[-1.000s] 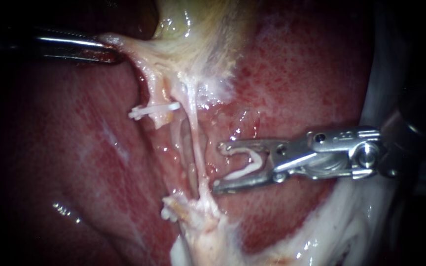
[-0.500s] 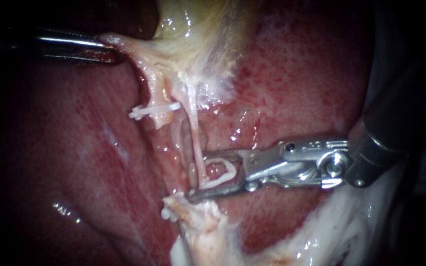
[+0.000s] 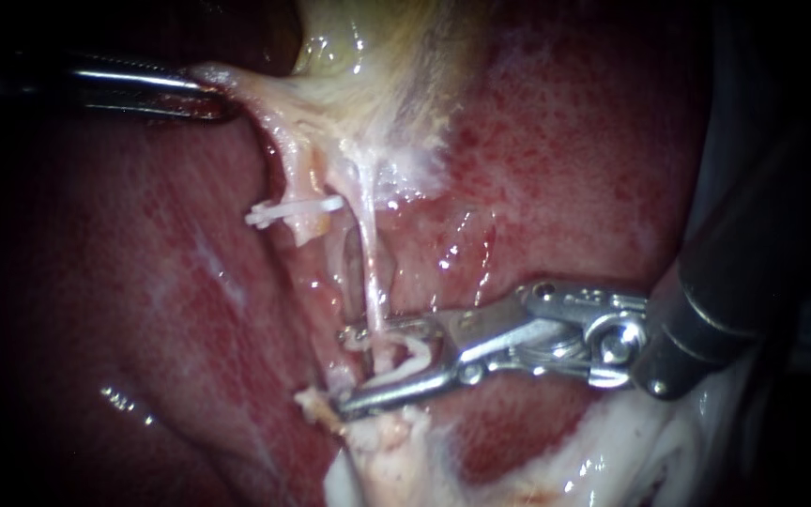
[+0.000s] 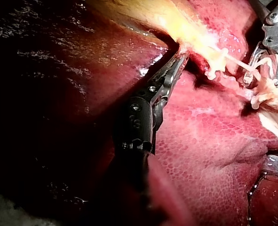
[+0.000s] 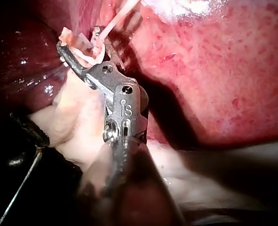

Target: Clipping first clip right tube

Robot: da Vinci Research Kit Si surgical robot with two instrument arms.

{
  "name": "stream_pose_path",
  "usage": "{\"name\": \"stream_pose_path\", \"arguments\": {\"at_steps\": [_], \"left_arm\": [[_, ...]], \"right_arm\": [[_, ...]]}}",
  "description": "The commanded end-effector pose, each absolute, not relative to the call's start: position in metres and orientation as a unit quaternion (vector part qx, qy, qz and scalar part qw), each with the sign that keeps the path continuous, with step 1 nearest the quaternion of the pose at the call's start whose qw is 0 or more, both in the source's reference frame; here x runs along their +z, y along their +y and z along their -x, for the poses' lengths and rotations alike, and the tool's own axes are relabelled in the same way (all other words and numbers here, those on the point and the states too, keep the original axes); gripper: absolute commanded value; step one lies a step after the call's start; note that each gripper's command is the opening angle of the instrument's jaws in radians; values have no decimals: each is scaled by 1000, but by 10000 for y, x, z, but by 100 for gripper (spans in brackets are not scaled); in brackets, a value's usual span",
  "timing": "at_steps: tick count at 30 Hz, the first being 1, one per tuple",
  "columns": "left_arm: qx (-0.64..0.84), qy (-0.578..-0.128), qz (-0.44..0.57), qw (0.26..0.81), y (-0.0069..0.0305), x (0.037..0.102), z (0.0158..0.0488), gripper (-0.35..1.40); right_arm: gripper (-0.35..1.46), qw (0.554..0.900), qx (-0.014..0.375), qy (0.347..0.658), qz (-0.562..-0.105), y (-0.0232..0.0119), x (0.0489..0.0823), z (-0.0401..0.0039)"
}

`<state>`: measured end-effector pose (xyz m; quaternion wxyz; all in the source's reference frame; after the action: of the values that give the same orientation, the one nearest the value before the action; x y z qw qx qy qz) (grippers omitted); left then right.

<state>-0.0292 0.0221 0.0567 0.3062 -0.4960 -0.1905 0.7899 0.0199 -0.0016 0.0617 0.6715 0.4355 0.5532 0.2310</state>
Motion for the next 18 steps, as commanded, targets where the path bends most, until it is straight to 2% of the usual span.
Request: {"name": "stream_pose_path", "arguments": {"at_steps": [1, 6, 11, 18], "left_arm": [[790, -191, 496, 306, 221, 567, 292, -35], [790, -191, 496, 306, 221, 568, 293, -35], [790, -190, 496, 306, 221, 568, 293, -35], [790, -190, 496, 306, 221, 568, 293, -35]], "right_arm": [[49, 666, 232, 557, -439, -15, 613, -200], [45, 641, 245, 562, -461, -12, 607, -200], [35, 641, 246, 561, -463, -10, 613, -198], [-1, 641, 244, 561, -464, -7, 617, -192]]}}
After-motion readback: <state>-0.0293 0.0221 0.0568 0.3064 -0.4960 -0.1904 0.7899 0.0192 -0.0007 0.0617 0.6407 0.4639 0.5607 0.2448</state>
